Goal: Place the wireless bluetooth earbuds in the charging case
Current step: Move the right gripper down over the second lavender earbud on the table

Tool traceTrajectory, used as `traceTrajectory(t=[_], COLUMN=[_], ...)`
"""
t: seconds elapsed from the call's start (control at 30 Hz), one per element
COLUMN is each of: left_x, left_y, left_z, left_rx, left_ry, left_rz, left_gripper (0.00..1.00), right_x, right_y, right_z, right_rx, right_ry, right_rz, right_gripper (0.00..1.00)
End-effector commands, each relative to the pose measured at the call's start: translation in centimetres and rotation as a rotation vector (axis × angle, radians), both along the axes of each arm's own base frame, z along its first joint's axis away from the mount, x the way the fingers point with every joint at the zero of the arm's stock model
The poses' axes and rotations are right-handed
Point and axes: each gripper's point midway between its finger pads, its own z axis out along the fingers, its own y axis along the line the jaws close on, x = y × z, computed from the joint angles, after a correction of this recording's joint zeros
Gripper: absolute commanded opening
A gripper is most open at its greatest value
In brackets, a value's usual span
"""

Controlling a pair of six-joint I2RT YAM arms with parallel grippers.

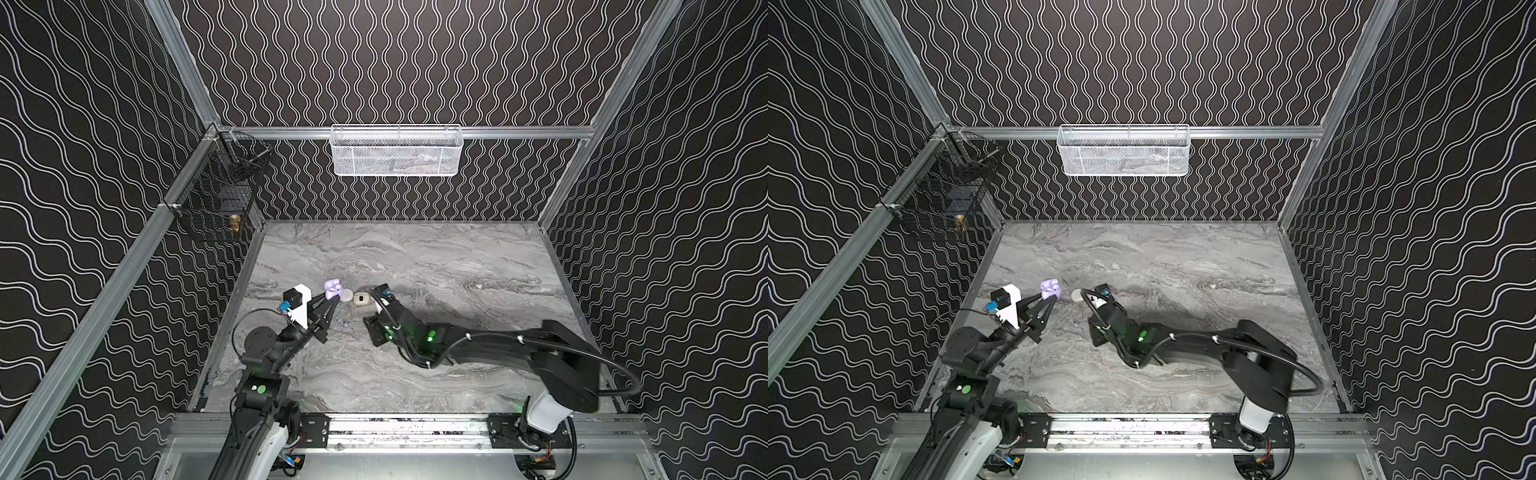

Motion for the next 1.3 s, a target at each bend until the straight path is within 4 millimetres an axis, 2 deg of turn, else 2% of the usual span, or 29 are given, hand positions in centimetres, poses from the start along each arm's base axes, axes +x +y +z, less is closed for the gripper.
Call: traceTrajectory(t=[0.0, 0.03, 0.07, 0.2, 0.43, 0.6, 0.73, 0.93, 1.03, 1.17, 1.27], left_x=[1.2, 1.3, 1.4, 1.4, 1.2, 1.2, 1.0, 0.7, 0.8, 0.9, 0.9], left_y=[2.0, 2.4, 3.0, 4.3, 4.0, 4.6, 5.4, 5.4, 5.3, 5.3, 5.2], left_z=[-1.0, -1.0, -1.2, -1.3, -1.2, -1.2, -1.6, -0.9, -1.1, -1.2, -1.0], left_rx=[0.026, 0.03, 0.035, 0.033, 0.037, 0.045, 0.052, 0.051, 0.052, 0.052, 0.052], left_ry=[0.052, 0.06, 0.076, 0.098, 0.095, 0.101, 0.109, 0.093, 0.101, 0.104, 0.101], left_rz=[0.132, 0.156, 0.191, 0.259, 0.236, 0.273, 0.32, 0.317, 0.309, 0.308, 0.305], left_gripper=[0.0, 0.0, 0.0, 0.0, 0.0, 0.0, 0.0, 0.0, 0.0, 0.0, 0.0], right_x=[0.4, 0.6, 0.9, 1.6, 2.8, 3.6, 3.7, 2.5, 1.9, -0.2, -1.5], right_y=[1.5, 1.9, 2.1, 3.7, 5.9, 6.3, 6.1, 6.0, 5.6, 5.6, 4.7], right_z=[-2.3, -2.6, -4.3, -7.2, -10.8, -12.7, -13.3, -12.9, -12.7, -12.2, -12.2], right_rx=[-0.057, -0.066, -0.102, -0.171, -0.266, -0.313, -0.341, -0.33, -0.325, -0.321, -0.345], right_ry=[0.045, 0.043, 0.053, 0.064, 0.055, 0.027, -0.001, -0.014, -0.012, -0.023, -0.027], right_rz=[0.015, 0.016, 0.014, 0.029, 0.062, 0.068, 0.086, 0.162, 0.191, 0.281, 0.302], right_gripper=[0.47, 0.48, 0.49, 0.5, 0.56, 0.56, 0.51, 0.31, 0.26, 0.21, 0.17])
